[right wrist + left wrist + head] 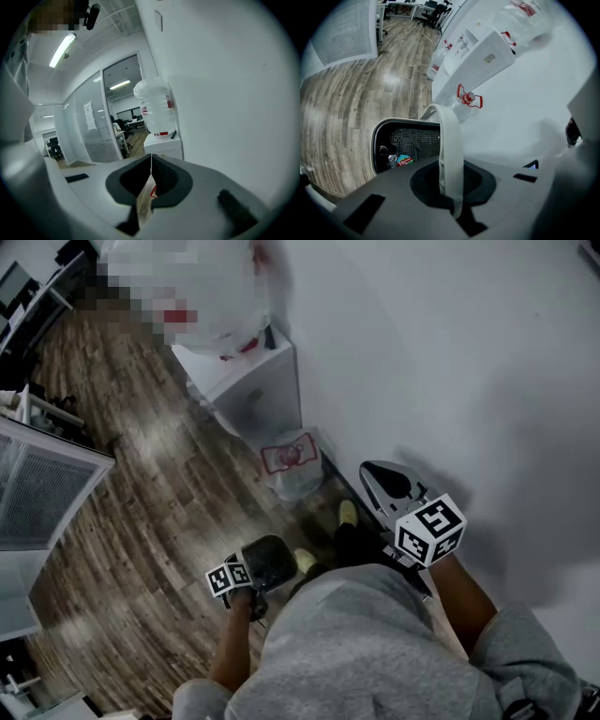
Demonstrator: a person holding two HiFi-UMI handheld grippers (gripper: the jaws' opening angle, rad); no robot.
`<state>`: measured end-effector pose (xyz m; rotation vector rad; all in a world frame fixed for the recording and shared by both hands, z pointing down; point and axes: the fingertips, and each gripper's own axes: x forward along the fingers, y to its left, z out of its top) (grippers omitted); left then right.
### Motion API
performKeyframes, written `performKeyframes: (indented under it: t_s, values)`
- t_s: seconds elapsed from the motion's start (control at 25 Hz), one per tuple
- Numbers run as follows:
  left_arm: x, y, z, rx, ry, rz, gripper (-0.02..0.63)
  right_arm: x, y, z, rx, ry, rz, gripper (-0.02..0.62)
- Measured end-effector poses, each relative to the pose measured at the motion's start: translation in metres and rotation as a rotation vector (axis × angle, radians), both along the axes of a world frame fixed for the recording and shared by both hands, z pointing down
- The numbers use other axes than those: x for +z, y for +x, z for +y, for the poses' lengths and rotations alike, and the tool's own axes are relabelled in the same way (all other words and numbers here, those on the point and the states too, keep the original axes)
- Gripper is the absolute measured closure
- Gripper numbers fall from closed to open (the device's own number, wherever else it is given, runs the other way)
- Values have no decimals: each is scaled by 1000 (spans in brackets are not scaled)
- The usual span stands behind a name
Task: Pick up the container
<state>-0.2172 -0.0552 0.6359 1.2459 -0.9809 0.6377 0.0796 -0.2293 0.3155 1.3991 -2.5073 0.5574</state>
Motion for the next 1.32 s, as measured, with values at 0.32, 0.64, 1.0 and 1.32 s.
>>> performKeyframes:
  t_s: [0.32, 0.64, 1.0, 1.32]
  values:
    - [-5, -14, 8, -38, 27, 4, 592, -19, -16, 17, 25, 61, 19, 569]
    - [5, -22, 19, -95, 20, 31, 592, -18, -26, 30, 45, 89, 13, 569]
    - [10, -29, 30, -125, -2, 30, 592, -23, -29, 32, 63, 104, 15, 569]
    - [16, -37, 29, -120, 5, 16, 592, -17, -34, 32, 57, 100, 34, 569]
